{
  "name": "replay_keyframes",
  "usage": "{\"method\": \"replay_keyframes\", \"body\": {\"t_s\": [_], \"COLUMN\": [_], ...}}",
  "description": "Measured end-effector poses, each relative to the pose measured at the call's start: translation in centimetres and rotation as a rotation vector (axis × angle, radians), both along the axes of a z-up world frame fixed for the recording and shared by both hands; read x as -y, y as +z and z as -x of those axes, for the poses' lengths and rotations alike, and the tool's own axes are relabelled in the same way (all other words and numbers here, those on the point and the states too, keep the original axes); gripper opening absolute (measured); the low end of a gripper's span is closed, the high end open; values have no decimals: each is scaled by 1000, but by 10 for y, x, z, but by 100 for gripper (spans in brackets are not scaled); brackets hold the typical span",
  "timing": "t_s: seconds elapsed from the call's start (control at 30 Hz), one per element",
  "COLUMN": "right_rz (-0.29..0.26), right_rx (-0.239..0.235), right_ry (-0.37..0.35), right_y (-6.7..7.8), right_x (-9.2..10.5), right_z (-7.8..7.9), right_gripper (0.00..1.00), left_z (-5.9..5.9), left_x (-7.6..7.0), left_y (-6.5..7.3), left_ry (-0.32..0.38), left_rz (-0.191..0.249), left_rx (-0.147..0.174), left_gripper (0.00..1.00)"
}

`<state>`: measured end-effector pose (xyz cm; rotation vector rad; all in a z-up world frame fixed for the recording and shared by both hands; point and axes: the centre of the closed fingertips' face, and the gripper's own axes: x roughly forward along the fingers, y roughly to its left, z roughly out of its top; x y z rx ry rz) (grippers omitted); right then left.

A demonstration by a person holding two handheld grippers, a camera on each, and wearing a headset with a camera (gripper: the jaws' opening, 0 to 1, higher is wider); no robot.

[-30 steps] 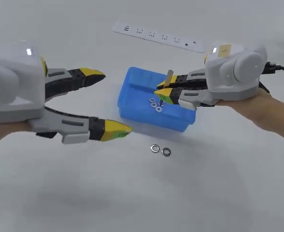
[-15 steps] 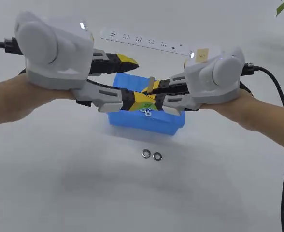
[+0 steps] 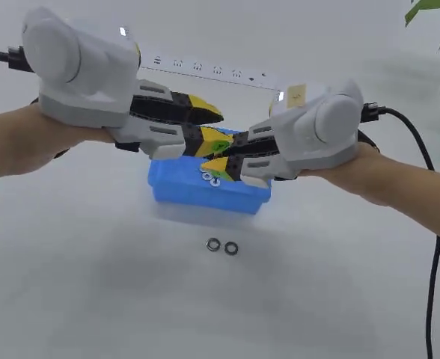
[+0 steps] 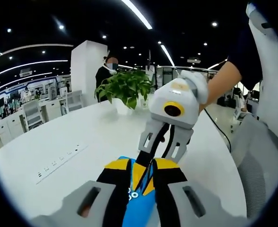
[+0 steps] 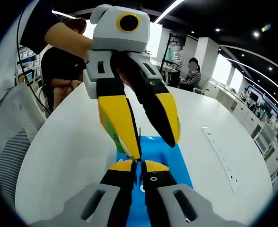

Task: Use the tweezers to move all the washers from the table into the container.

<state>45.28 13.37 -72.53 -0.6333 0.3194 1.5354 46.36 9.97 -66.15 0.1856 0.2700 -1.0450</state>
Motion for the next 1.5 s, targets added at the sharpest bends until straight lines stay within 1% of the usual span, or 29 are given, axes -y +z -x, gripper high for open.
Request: {"method": "replay_keyframes", "body": {"t_s": [0.07,0.13,0.2,0.3,0.37,0.43,0.5,0.57,0.67,0.73,0.77,0.8,0.83,0.9,0.93,1.0,1.03,1.07,1.13,1.17,1.2,1.23,1.27,1.3,1.33,1.37,1.4,1.47,1.5], "right_rz": [-3,-6,-8,-10,-11,-12,-13,-17,-24,-26,-28,-27,-25,-1,-9,3,1,-6,-34,-61,-86,-144,-159,-191,-199,-190,-188,-182,-188], "right_rx": [0,-1,0,2,6,12,16,20,31,27,30,36,38,54,45,36,32,20,3,-11,-8,14,11,-19,-33,-27,-24,-25,-29], "right_ry": [0,0,1,16,21,25,25,22,18,14,13,13,11,-13,-32,-55,-62,-74,-98,-128,-153,-188,-197,-223,-231,-232,-233,-251,-269], "right_y": [1,2,2,3,5,6,7,9,12,13,14,15,15,13,13,11,11,12,16,21,27,37,40,44,45,45,45,43,42], "right_x": [-1,-1,-2,-3,-3,-4,-4,-4,-3,-3,-2,-1,0,4,5,11,13,15,17,19,20,22,24,28,32,40,43,55,61], "right_z": [0,0,0,4,6,7,7,6,6,7,7,7,7,3,2,0,-1,-1,-1,-1,-2,-4,-3,1,4,9,11,17,20], "right_gripper": [8,8,8,8,8,8,9,9,10,11,11,11,12,15,18,21,21,21,22,24,27,31,34,39,41,42,43,45,47], "left_z": [4,8,12,13,15,15,15,15,15,15,15,16,17,18,19,21,21,21,22,23,24,28,31,33,35,28,29,34,39], "left_x": [3,6,8,7,7,7,8,9,7,8,9,9,11,11,10,10,9,7,4,1,1,0,0,1,1,-2,-2,-2,0], "left_y": [0,0,1,2,4,6,7,9,11,13,15,15,17,21,21,23,24,25,27,30,32,35,36,37,37,34,32,27,24], "left_ry": [-14,-32,-36,-41,-49,-57,-58,-59,-52,-45,-46,-46,-46,-45,-49,-47,-40,-32,-24,-13,-10,-11,-13,-14,-16,-19,-21,-28,-31], "left_rz": [-1,13,35,37,30,7,-9,-13,-4,1,-1,0,0,7,-10,-5,-7,-14,-10,-3,-1,-1,-3,-6,-7,-9,-14,-32,-49], "left_rx": [-8,-27,-59,-59,-38,8,34,49,58,60,72,72,74,83,96,92,98,103,103,108,111,116,122,125,127,125,125,132,139], "left_gripper": [16,10,8,8,7,5,5,4,4,4,4,4,4,4,4,4,4,4,4,4,4,4,4,4,4,4,4,4,4]}}
